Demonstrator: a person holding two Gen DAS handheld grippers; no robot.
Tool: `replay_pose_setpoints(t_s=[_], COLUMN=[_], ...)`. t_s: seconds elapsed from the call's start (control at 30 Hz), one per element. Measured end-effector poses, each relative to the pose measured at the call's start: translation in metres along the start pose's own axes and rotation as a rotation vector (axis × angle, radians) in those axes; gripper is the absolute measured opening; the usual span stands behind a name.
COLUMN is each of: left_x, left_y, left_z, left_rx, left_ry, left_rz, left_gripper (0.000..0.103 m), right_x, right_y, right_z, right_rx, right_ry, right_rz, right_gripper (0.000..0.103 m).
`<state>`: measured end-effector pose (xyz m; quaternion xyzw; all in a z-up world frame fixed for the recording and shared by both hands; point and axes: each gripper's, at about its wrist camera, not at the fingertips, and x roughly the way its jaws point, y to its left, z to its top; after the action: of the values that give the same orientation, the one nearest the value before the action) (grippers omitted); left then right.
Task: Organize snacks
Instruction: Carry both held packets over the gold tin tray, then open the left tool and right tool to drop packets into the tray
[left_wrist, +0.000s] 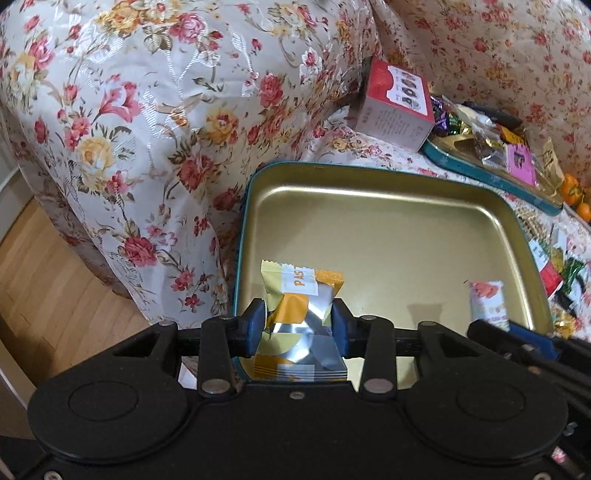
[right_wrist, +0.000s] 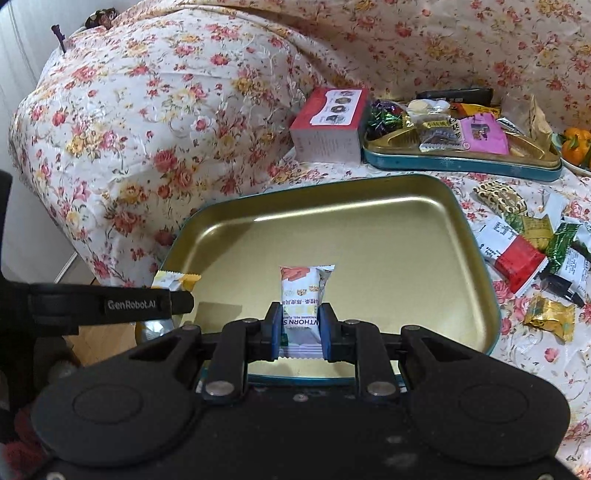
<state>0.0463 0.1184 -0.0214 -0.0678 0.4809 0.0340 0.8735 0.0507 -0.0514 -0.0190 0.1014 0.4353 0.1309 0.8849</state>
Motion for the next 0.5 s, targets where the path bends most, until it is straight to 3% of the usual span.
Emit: replay_pose_setpoints(t_s=[0.5], left_x=[-0.004], left_y=[0.001], left_z=[0.001], left_rx=[0.007], left_ry=[-0.014], left_rz=[-0.016], left_gripper=[0.049], right_x=[0.02], right_y=[0.01], right_z=[-0.001], right_rx=[-0.048], right_ry=[0.036], right_rz=[-0.022], right_gripper=[0.022])
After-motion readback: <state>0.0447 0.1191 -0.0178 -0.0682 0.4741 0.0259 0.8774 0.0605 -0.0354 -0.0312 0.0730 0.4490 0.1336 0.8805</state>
